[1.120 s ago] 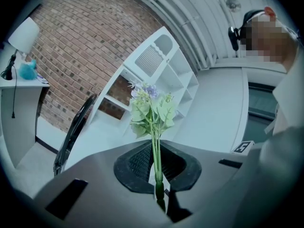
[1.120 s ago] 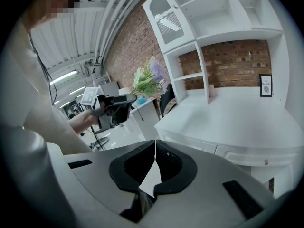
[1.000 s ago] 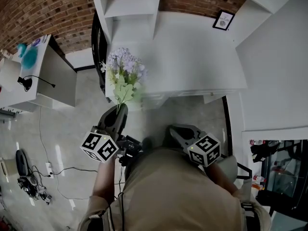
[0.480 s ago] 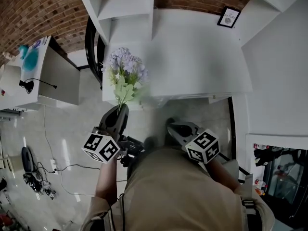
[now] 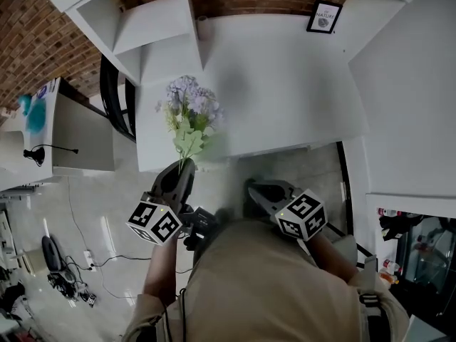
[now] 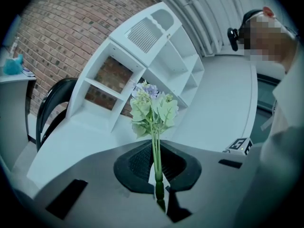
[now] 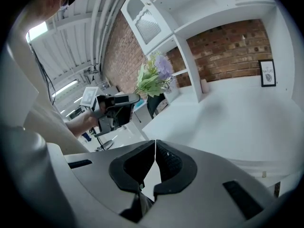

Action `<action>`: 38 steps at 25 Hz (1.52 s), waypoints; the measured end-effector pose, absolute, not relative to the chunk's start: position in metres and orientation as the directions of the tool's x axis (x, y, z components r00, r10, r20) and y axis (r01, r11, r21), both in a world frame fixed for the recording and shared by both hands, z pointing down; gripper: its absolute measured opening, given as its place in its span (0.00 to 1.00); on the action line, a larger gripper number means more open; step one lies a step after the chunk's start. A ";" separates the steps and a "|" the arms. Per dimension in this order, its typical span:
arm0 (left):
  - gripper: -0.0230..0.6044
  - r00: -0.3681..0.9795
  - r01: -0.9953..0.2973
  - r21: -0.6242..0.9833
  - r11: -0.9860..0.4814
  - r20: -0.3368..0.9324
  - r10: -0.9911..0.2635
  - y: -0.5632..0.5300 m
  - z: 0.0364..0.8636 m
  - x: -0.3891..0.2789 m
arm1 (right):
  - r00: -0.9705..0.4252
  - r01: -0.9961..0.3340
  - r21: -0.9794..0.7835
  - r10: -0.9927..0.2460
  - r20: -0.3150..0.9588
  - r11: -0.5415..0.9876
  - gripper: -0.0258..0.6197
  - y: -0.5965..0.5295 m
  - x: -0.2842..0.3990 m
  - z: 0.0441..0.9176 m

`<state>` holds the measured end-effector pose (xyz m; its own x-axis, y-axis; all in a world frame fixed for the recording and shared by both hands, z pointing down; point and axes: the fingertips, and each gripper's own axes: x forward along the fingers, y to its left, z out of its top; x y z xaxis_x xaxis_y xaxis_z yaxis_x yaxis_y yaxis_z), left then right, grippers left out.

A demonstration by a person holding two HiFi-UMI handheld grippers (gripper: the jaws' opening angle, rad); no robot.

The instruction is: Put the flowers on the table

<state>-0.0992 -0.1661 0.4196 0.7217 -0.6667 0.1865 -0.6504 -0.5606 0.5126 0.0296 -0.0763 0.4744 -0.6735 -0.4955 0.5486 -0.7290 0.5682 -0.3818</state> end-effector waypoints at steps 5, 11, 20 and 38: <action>0.06 0.726 -0.650 0.514 -0.560 0.202 -0.657 -0.185 0.421 -0.070 | -0.682 -0.723 -0.407 -0.487 0.545 0.558 0.07 -0.094 0.051 0.477; 0.06 0.703 -0.691 0.468 -0.551 0.257 -0.663 -0.207 0.430 -0.049 | -0.717 -0.687 -0.437 -0.446 0.536 0.580 0.07 -0.108 0.062 0.478; 0.06 0.664 -0.741 0.425 -0.520 0.352 -0.659 -0.229 0.453 -0.030 | -0.738 -0.668 -0.482 -0.424 0.525 0.567 0.07 -0.121 0.079 0.487; 0.06 0.597 -0.802 0.371 -0.468 0.473 -0.649 -0.279 0.490 0.032 | -0.757 -0.650 -0.517 -0.418 0.502 0.557 0.07 -0.163 0.144 0.502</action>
